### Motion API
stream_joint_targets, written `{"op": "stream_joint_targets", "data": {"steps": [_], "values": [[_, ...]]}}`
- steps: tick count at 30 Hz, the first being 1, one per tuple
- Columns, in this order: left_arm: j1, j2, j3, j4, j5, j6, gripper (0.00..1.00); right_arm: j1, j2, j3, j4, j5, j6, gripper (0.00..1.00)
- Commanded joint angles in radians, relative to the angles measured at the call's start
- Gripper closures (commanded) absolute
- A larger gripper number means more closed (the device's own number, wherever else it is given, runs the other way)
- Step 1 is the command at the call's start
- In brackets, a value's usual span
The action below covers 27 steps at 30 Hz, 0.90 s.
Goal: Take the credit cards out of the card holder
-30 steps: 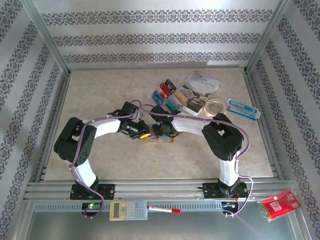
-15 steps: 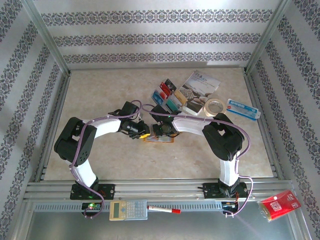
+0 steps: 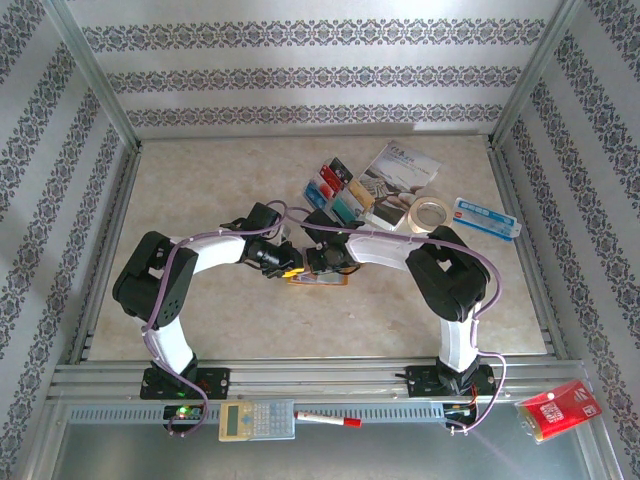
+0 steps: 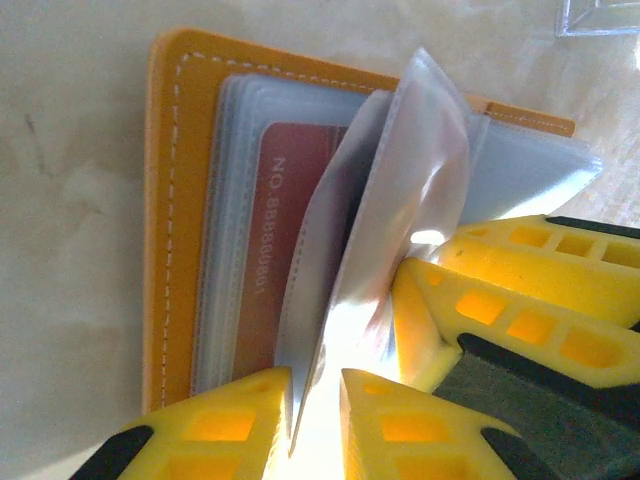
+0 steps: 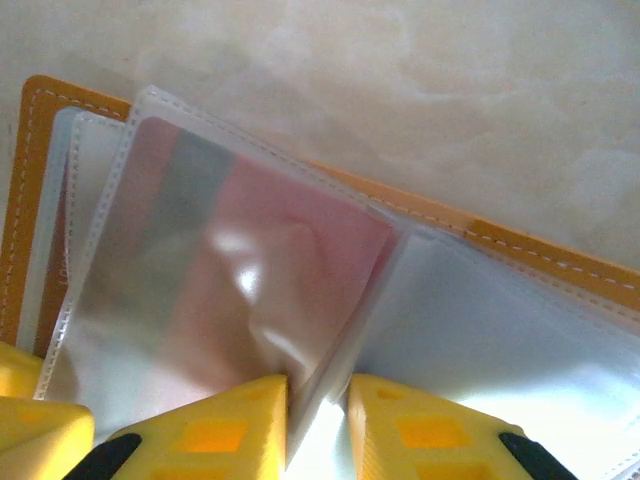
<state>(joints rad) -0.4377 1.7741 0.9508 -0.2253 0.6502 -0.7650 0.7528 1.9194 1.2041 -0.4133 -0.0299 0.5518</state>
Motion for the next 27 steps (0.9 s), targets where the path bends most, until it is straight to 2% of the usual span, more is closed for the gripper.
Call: {"op": "stream_joint_targets", "data": {"steps": [1,6,14,27], "values": [[-0.017,-0.027,0.019,-0.002,-0.007,0.022,0.8,-0.036,0.008,-0.042,0.001,-0.024,0.026,0.74],[-0.017,-0.023,0.043,-0.019,-0.024,0.052,0.82,-0.052,-0.058,-0.021,0.03,-0.062,0.026,0.73],[-0.021,-0.039,0.075,-0.014,0.016,0.05,0.82,-0.087,-0.172,-0.081,0.129,-0.084,0.076,0.72],[-0.06,-0.024,0.097,0.088,0.066,-0.007,0.79,-0.155,-0.38,-0.261,0.247,-0.002,0.154,0.69]]}}
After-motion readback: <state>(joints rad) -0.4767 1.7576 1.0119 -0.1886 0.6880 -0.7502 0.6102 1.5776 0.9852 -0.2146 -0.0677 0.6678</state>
